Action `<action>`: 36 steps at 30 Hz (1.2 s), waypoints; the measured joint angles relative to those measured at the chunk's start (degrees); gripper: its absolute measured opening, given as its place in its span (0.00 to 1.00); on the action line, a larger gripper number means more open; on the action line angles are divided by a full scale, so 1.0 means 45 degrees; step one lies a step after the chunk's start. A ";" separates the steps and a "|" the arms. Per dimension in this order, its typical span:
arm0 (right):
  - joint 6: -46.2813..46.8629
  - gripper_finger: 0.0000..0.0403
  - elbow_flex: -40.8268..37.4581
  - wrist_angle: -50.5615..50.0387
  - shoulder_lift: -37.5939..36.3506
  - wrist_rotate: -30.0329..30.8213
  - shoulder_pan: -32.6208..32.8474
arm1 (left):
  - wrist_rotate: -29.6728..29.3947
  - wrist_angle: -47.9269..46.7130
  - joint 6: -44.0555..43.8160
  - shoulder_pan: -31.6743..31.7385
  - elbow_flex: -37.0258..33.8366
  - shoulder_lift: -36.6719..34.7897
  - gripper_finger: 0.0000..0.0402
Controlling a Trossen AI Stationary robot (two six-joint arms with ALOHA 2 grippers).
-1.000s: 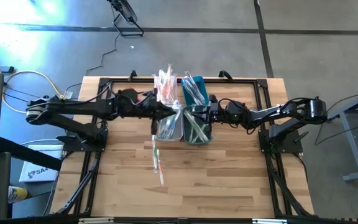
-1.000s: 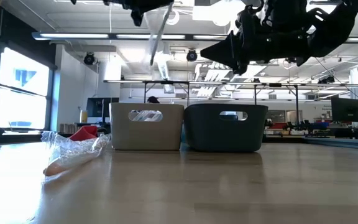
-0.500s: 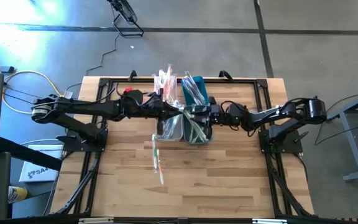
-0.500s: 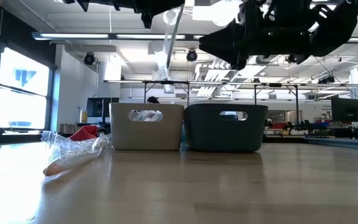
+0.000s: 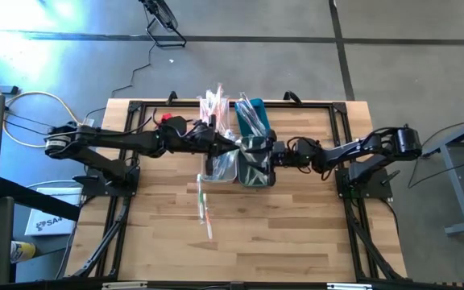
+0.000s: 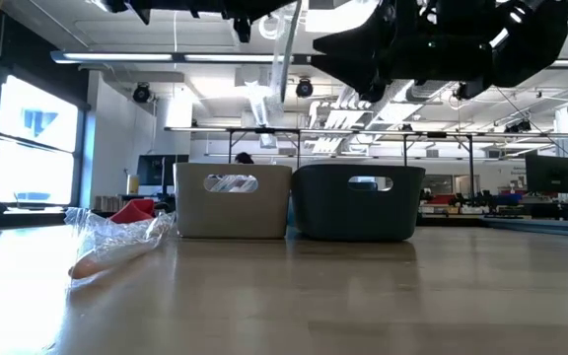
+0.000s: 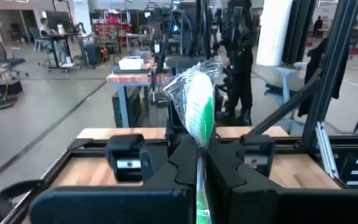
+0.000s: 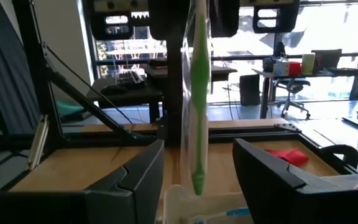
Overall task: Pick & Place Toothbrushes
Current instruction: Put the green toothbrush into the blue bin
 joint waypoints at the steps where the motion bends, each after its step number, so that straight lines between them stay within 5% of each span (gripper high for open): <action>1: 0.0000 0.46 0.0073 -0.0042 0.0145 -0.0002 0.0022 | 0.0012 0.0111 -0.0003 0.0000 0.0002 0.0062 0.01; 12: 0.0097 0.46 0.1179 0.0718 0.1989 0.0416 0.0044 | 0.0036 0.0773 -0.0137 0.0000 -0.0017 0.0782 0.01; 26: -0.0017 0.45 0.1323 0.0761 0.2201 -0.0007 0.0044 | 0.0031 0.1030 -0.0143 0.0000 -0.0007 0.0884 0.01; 36: -0.0044 0.27 0.1323 0.0715 0.2201 -0.0002 0.0044 | 0.0031 0.1003 -0.0143 0.0000 -0.0007 0.0884 0.01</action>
